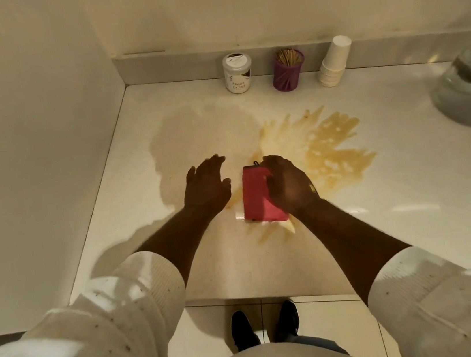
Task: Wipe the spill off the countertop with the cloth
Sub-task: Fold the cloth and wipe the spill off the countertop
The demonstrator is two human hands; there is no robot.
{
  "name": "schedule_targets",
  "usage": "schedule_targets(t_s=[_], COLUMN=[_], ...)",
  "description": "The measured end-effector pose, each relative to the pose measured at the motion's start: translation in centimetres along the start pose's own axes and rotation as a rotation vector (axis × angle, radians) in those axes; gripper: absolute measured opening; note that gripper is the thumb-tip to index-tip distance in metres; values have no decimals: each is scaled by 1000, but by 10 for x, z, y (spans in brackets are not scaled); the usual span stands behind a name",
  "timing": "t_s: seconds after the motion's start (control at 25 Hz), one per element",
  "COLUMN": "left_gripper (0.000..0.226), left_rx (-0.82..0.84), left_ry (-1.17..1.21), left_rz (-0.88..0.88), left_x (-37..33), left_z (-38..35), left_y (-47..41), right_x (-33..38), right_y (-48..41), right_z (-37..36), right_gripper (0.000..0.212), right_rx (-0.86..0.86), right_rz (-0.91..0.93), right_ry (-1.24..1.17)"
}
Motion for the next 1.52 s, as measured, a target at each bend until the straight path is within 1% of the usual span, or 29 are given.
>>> schedule_targets(t_s=[0.04, 0.12, 0.2, 0.24, 0.28, 0.44, 0.56, 0.88, 1.08, 1.2, 1.36, 1.52], left_gripper=[62, 65, 66, 66, 65, 66, 69, 70, 66, 65, 65, 66], left_rx=[47, 138, 175, 180, 177, 166, 203, 122, 102, 111, 144, 132], left_ry=[-31, -122, -184, -201, -214, -265, -264, -230, -207, -188, -176, -176], left_rz=[23, 36, 25, 17, 8, -43, -77, -155, -167, -167, -168, -95], left_x=[8, 25, 39, 44, 47, 65, 77, 90, 91, 92, 92, 107], left_z=[-4, -12, -20, -22, -24, -28, -36, -47, -48, -48, -46, -32], left_y=[-4, -10, -15, -18, -21, -37, -46, -45, -46, -46, -47, -35], right_x=[0, -2, -4, -4, -4, -3, -8, -23, -12, 8, 38, 33], right_y=[3, 6, 2, 0, -2, -1, -2, -45, -54, -45, -11, 31], right_z=[-9, -33, -52, -60, -66, -84, -90, -93, -104, -113, -122, -108], right_gripper=[45, 55, 64, 65, 66, 68, 69, 68, 67, 69, 67, 68], right_rx=[21, 67, 166, 218, 231, 161, 122, 159, 178, 229, 300, 333], right_rz=[-8, 16, -27, -64, -91, -72, -48, -15, 23, 47, 152, 217], right_ry=[-4, 14, 31, 50, 78, 172, 231, 265, 272, 266, 245, 263])
Point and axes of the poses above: each hand's wrist, its own y-axis away from the middle knuckle, its own z-axis out of the back of the hand, x = y × z, the point moved 2 cm from there along -y, towards the middle knuckle, and after that the axes turned 13 degrees about z, right-handed, at the moved point
